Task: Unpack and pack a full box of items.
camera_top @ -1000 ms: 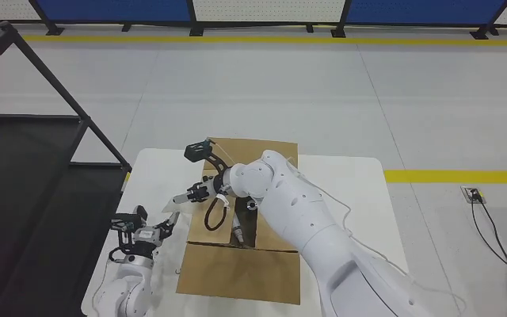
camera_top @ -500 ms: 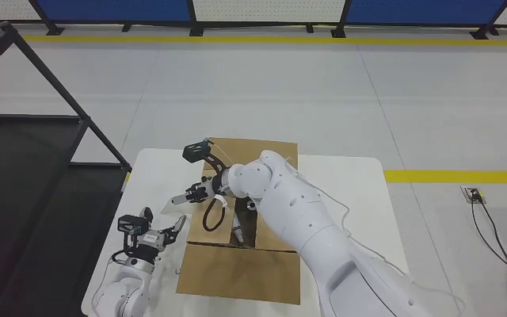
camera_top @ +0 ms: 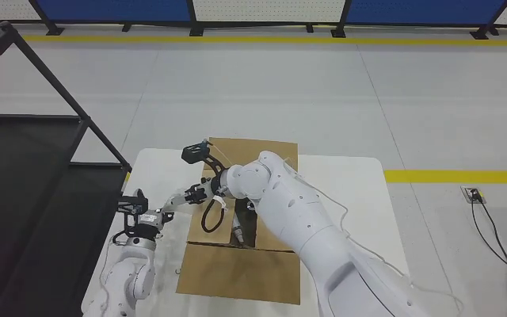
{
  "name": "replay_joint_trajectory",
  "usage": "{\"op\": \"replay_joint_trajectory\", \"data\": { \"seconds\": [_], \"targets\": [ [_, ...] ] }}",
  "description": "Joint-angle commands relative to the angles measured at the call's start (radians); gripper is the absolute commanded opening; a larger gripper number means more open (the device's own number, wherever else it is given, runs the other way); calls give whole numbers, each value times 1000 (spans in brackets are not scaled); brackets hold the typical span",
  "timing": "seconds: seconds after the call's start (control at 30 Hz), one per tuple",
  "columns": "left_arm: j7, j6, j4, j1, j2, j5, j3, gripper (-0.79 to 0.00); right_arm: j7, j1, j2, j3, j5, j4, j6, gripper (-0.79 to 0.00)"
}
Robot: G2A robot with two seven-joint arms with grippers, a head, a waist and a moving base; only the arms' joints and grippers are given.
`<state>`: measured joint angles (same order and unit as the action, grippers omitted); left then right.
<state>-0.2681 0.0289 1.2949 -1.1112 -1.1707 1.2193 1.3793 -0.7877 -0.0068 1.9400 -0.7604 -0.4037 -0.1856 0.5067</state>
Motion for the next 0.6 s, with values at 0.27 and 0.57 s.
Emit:
{"op": "replay_joint_trajectory", "data": {
  "seconds": [0.27, 0.57],
  "targets": [
    [-150, 61, -78, 34, -16, 35, -14, -135, -7, 0, 1, -6, -4, 0, -5, 0],
    [-170, 49, -119, 43, -23, 62, -23, -785, -8, 0, 2, -11, -9, 1, -7, 0]
  ]
}}
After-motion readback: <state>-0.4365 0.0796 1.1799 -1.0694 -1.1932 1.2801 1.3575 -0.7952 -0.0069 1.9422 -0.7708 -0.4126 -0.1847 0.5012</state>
